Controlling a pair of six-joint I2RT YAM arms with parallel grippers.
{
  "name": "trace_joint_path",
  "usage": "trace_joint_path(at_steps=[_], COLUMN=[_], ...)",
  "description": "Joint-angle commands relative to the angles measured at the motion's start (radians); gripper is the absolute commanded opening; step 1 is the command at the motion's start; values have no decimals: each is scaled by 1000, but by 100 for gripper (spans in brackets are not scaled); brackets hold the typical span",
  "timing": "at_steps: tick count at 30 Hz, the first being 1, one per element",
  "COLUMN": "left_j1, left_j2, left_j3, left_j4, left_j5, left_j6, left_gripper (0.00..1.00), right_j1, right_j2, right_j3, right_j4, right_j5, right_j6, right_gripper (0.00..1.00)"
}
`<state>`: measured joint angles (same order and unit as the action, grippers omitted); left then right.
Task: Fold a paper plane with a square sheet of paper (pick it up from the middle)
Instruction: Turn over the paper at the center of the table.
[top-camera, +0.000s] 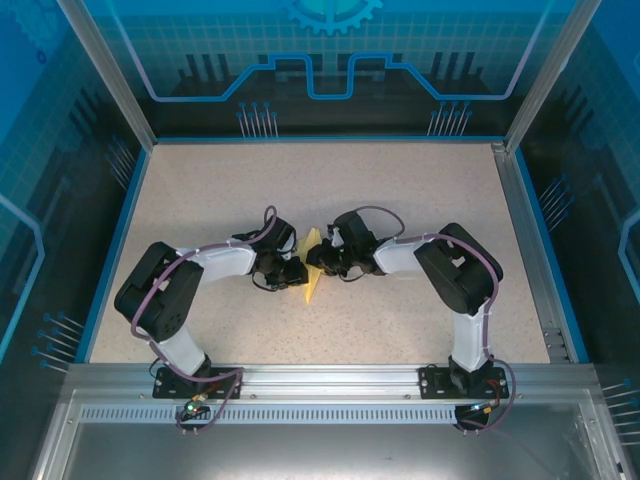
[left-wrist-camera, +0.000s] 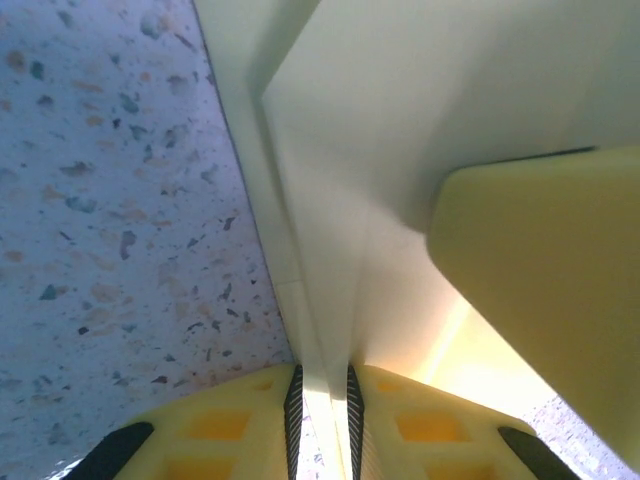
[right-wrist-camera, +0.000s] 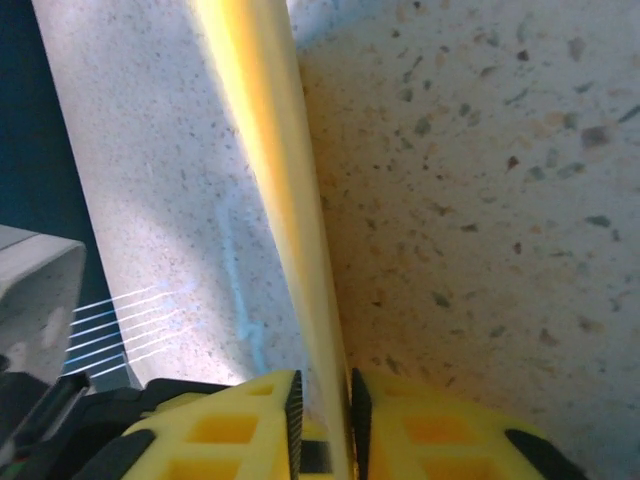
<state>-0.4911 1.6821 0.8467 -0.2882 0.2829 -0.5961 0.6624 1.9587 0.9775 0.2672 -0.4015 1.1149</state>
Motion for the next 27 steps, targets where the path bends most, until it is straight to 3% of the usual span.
trace_joint_path(at_steps=[1, 5, 11, 14, 17, 22, 24, 27], left_j1=[-19, -19, -18, -18, -17, -12, -12, -10], left_j2=[-18, -76, -267, -368, -471, -598, -636, -687], left_j3=[-30, -58, -117, -134, -157, -209, -223, -240], left_j4=[18, 50, 82, 39, 1, -27, -38, -62], left_j5=[29, 27, -52, -150, -269, -405, -440, -488], left_j6=[-6, -24, -59, -62, -79, -116, -129, -144], left_gripper=[23, 24, 28, 30, 32, 34, 34, 34], right_j1=[11, 9, 3, 8, 32, 122, 155, 198], right_j2=[12, -33, -150, -225, -251, -147, -67, 18], right_j3=[26, 58, 118, 204, 321, 533, 608, 654], right_j4=[-64, -163, -430, -704, -1018, -1442, -1568, -1601], right_j5=[-18, 3, 110, 282, 554, 969, 1055, 1062], right_j6=[-79, -177, -334, -442, -511, -451, -381, -323], right_gripper=[18, 7, 2, 2, 3, 7, 6, 7])
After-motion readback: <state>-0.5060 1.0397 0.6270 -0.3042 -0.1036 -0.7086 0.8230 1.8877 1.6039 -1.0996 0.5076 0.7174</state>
